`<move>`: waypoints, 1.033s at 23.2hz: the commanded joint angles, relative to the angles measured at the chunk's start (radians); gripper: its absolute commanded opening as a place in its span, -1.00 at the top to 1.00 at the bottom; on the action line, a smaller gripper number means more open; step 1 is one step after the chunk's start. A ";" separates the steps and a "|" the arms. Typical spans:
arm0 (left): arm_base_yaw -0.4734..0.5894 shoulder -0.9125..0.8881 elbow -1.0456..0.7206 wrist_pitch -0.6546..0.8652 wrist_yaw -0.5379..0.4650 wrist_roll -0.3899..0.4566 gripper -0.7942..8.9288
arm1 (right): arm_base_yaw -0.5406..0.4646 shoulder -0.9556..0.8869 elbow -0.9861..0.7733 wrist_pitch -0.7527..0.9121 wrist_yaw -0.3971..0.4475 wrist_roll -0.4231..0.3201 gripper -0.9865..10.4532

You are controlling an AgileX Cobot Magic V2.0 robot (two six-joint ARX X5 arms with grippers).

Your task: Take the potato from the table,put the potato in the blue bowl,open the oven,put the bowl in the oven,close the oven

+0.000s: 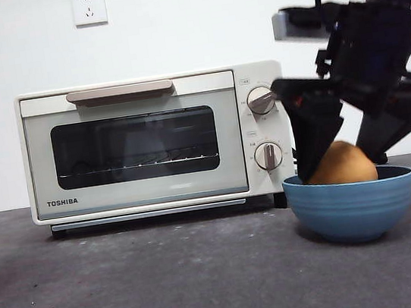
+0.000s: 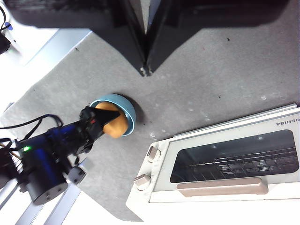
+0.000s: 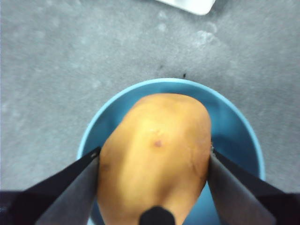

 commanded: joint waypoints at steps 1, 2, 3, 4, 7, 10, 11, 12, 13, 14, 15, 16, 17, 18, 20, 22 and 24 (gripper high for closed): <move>-0.002 -0.003 0.002 0.005 0.000 0.012 0.85 | -0.002 0.038 -0.013 0.010 -0.001 0.010 0.86; -0.002 -0.002 0.002 0.005 0.000 0.012 0.85 | -0.002 0.052 -0.013 0.010 -0.001 0.010 0.85; -0.002 -0.002 0.002 0.005 0.000 0.012 0.85 | -0.003 0.061 -0.013 0.010 -0.002 0.010 0.82; -0.002 -0.003 0.002 0.005 0.000 0.012 0.85 | -0.003 0.071 -0.013 0.010 -0.001 0.010 0.81; -0.002 -0.003 0.002 0.005 0.001 0.012 0.85 | -0.003 0.082 -0.013 0.003 -0.001 0.017 0.66; -0.002 -0.003 0.002 0.005 0.001 0.012 0.85 | -0.003 0.082 -0.013 0.005 0.001 0.018 0.30; -0.002 -0.003 0.002 0.005 0.001 0.012 0.85 | -0.003 0.082 -0.013 0.005 0.001 0.021 0.20; -0.002 -0.003 0.002 0.005 0.001 0.012 0.85 | -0.003 0.082 -0.013 0.004 0.002 0.021 0.13; -0.002 -0.003 0.002 0.005 0.001 0.012 0.85 | -0.003 0.082 -0.013 0.003 0.002 0.021 0.09; -0.002 -0.003 0.002 0.006 0.001 0.012 0.85 | -0.003 0.082 -0.013 0.003 0.002 0.021 0.07; -0.002 -0.003 0.002 0.006 0.001 0.012 0.85 | -0.003 0.081 -0.013 0.003 0.002 0.021 0.04; -0.002 -0.003 0.002 0.006 0.000 0.012 0.85 | -0.003 0.080 -0.012 0.003 0.002 0.021 0.05; -0.002 -0.003 0.002 0.006 0.001 0.012 0.85 | -0.003 0.079 -0.012 0.003 0.002 0.021 0.05; -0.002 -0.003 0.002 0.006 0.000 0.012 0.85 | -0.003 0.079 -0.012 0.003 0.002 0.024 0.05; -0.002 -0.003 0.002 0.008 0.000 0.012 0.85 | -0.003 0.072 -0.011 0.003 0.002 0.029 0.05; -0.002 -0.002 0.002 0.016 0.000 0.012 0.85 | -0.003 0.063 -0.009 0.004 0.002 0.028 0.05; -0.002 0.000 0.002 0.029 0.000 0.012 0.85 | -0.003 0.047 -0.007 0.003 0.002 0.028 0.05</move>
